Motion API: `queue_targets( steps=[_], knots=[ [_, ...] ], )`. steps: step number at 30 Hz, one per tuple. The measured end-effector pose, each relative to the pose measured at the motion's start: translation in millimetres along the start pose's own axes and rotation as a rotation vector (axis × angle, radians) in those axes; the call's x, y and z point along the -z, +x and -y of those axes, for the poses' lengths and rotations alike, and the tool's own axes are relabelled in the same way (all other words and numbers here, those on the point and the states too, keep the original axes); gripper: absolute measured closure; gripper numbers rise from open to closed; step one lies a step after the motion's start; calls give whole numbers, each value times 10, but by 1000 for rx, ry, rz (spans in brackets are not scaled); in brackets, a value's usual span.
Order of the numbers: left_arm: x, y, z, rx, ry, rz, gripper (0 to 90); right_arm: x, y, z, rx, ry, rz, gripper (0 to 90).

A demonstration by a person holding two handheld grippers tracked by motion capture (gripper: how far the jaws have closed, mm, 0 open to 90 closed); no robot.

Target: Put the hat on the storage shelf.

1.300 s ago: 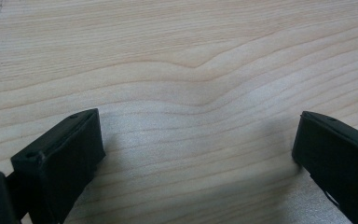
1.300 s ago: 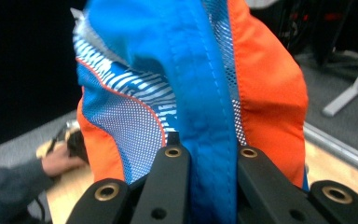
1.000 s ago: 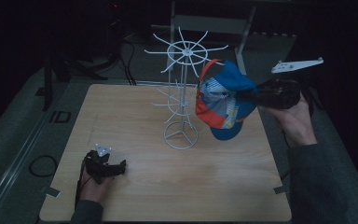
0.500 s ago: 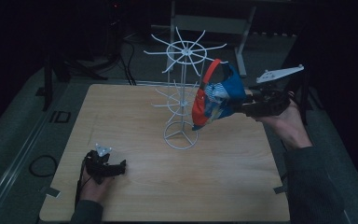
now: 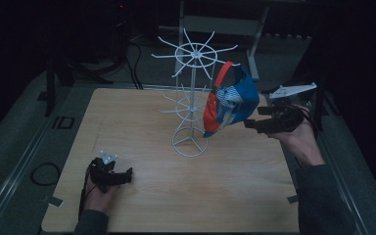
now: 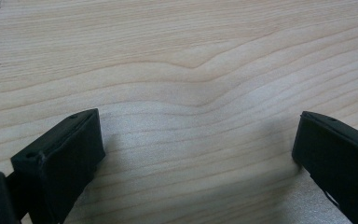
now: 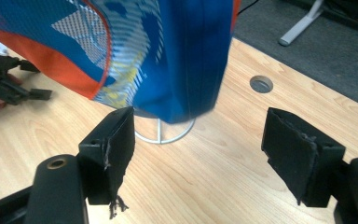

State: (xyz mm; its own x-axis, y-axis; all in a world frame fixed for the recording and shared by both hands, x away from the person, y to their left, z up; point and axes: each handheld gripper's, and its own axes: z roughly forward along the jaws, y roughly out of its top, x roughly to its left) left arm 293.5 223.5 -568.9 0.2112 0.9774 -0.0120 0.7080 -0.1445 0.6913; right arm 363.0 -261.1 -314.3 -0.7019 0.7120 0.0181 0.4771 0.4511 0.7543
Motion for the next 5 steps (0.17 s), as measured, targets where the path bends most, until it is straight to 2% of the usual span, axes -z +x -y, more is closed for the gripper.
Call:
queue_targets(
  steps=[5],
  knots=[
    [-2,-1,-1,1,-1,1,23,-103,-2,146,-17,-14,-9,248]
  ],
)
